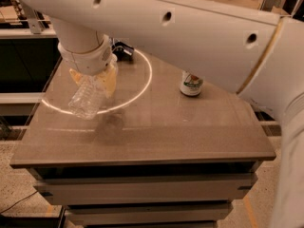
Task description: Place water bottle upright
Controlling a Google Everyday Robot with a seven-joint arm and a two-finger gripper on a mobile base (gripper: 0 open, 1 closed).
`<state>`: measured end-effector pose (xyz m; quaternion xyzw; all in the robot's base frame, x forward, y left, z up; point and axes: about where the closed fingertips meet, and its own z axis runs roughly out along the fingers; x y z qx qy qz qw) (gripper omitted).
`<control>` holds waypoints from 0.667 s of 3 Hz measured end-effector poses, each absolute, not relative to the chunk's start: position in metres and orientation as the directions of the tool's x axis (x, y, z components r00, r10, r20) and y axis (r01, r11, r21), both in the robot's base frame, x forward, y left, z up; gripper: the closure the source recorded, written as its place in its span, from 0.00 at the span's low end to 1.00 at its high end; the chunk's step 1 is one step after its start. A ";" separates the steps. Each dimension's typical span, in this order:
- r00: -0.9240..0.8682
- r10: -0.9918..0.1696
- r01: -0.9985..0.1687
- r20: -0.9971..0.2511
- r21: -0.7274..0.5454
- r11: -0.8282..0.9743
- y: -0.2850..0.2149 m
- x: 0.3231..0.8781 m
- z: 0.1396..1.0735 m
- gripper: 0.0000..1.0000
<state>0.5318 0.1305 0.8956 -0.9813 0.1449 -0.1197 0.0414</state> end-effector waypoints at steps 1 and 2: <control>0.908 -0.302 -0.264 0.290 -0.164 -0.951 0.110 0.535 0.924 1.00; 0.890 -0.330 -0.256 0.315 -0.254 -0.933 0.080 0.537 0.937 1.00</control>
Offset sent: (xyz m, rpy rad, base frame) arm 0.0199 -0.0958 0.0589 0.2653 -0.2276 -0.0392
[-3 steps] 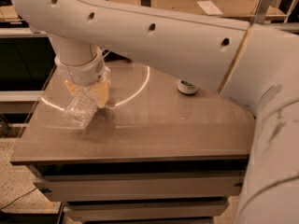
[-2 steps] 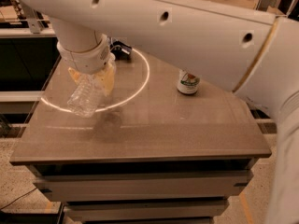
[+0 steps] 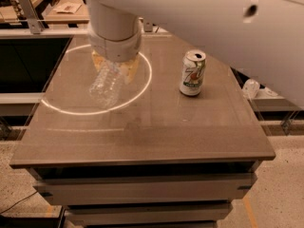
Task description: Place water bottle upright
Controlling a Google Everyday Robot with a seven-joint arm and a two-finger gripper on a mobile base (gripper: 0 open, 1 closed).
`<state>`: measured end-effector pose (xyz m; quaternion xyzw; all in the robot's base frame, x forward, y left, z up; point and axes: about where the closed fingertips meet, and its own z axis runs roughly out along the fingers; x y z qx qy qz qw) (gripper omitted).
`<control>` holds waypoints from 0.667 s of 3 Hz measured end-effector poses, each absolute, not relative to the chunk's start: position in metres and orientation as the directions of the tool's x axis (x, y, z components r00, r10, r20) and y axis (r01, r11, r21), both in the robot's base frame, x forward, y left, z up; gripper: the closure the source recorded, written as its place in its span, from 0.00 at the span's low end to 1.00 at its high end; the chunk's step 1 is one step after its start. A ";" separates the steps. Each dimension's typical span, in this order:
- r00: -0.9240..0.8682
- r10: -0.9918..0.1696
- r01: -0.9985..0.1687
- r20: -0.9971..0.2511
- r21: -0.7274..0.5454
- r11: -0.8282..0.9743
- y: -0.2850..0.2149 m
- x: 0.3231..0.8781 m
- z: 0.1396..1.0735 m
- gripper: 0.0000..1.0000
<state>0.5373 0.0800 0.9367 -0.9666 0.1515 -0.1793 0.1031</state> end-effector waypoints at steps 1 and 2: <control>0.859 -0.355 -0.232 0.369 -0.337 -0.913 0.052 0.540 0.948 1.00; 0.794 -0.381 -0.203 0.474 -0.384 -0.901 0.034 0.535 0.954 1.00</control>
Offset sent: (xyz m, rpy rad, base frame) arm -0.0055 -0.0646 0.0190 0.1032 -0.4398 -0.0390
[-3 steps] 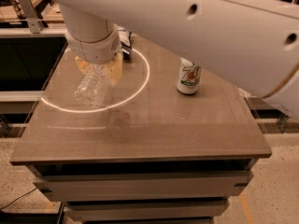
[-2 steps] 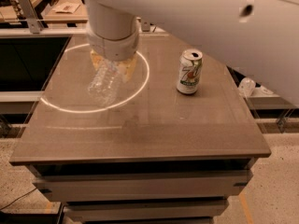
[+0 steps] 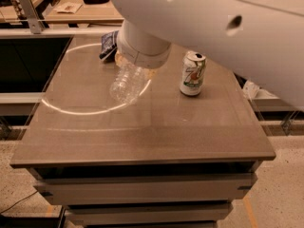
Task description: Place water bottle upright
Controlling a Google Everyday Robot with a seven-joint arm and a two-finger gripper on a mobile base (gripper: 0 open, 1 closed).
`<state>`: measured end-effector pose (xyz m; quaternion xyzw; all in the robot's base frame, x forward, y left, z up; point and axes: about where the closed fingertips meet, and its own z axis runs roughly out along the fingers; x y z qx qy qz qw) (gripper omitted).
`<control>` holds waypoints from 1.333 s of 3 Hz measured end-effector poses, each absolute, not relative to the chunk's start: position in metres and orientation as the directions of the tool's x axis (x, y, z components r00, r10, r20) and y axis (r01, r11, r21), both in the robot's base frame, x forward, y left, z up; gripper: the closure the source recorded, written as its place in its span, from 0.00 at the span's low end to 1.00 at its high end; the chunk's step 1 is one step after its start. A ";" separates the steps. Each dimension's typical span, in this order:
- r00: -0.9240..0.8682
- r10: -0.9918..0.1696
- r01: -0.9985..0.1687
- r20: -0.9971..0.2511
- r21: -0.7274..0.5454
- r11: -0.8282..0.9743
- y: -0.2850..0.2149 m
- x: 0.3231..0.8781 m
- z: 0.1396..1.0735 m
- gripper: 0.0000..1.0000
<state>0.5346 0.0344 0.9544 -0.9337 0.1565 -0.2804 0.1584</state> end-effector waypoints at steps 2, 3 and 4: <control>0.633 -0.386 -0.101 0.671 -0.423 -0.900 0.031 0.522 0.951 1.00; 0.546 -0.386 -0.072 0.743 -0.418 -0.906 0.035 0.517 0.954 1.00; 0.476 -0.376 -0.074 0.795 -0.390 -0.918 0.037 0.519 0.953 1.00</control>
Offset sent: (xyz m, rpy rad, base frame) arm -0.0189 -0.0051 0.0073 -0.0611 -0.5226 -0.0261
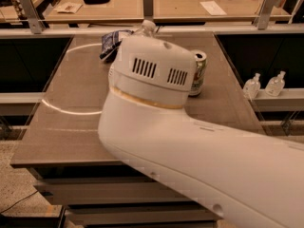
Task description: Place water bottle upright
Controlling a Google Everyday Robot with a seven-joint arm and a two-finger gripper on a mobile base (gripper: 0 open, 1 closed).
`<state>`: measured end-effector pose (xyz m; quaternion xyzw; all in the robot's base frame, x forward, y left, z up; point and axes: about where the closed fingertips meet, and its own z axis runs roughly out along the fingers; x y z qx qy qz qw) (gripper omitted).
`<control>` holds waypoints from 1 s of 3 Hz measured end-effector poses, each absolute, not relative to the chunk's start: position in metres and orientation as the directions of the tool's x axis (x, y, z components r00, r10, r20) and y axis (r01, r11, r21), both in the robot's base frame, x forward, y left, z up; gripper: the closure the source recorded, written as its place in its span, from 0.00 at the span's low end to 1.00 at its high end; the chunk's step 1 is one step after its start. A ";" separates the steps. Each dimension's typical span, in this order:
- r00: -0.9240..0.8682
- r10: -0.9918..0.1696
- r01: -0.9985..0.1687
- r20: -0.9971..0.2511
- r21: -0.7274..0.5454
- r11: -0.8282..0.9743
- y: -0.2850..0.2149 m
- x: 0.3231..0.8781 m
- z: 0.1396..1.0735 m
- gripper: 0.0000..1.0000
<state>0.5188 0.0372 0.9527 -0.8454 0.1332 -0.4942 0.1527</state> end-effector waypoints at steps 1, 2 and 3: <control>0.402 -0.364 -0.087 0.840 -0.361 -0.929 0.037 0.520 0.950 1.00; 0.332 -0.361 -0.092 0.871 -0.351 -0.932 0.039 0.519 0.947 1.00; 0.260 -0.352 -0.096 0.899 -0.338 -0.936 0.041 0.515 0.941 1.00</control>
Offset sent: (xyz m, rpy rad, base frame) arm -0.0030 0.0022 -0.0074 -0.0670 -0.2330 -0.1227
